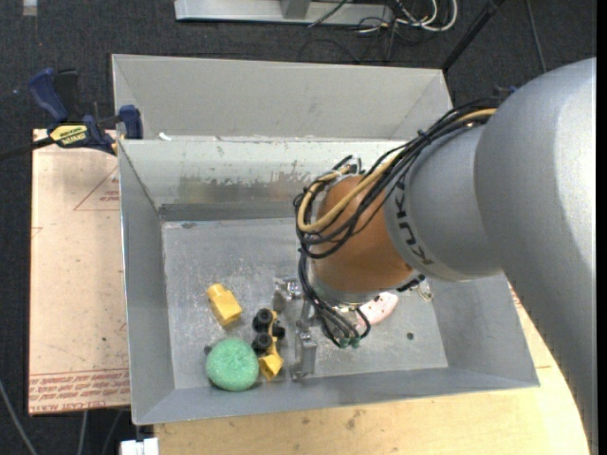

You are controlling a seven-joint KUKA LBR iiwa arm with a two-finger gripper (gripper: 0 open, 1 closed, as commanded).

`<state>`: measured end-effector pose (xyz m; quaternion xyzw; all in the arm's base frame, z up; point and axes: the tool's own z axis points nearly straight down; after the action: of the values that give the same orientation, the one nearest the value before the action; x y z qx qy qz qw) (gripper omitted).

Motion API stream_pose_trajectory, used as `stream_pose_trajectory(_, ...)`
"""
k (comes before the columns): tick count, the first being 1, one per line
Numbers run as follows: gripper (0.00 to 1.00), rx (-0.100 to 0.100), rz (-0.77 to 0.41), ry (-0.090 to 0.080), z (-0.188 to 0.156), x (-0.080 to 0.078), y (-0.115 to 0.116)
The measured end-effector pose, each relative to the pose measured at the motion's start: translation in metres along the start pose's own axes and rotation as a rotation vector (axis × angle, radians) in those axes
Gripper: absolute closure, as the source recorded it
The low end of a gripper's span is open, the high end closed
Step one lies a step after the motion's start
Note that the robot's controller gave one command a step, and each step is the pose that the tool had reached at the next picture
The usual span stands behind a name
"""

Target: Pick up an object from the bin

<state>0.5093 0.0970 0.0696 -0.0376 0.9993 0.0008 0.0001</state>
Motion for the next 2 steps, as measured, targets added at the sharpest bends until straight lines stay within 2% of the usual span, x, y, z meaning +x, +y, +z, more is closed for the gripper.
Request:
stream_pose_trajectory(1, 0.00, 0.004, -0.065, 0.001, 0.000, -0.007, 0.020)
stream_pose_trajectory(2, 0.00, 0.000, -0.326, -0.002, 0.000, -0.004, 0.077)
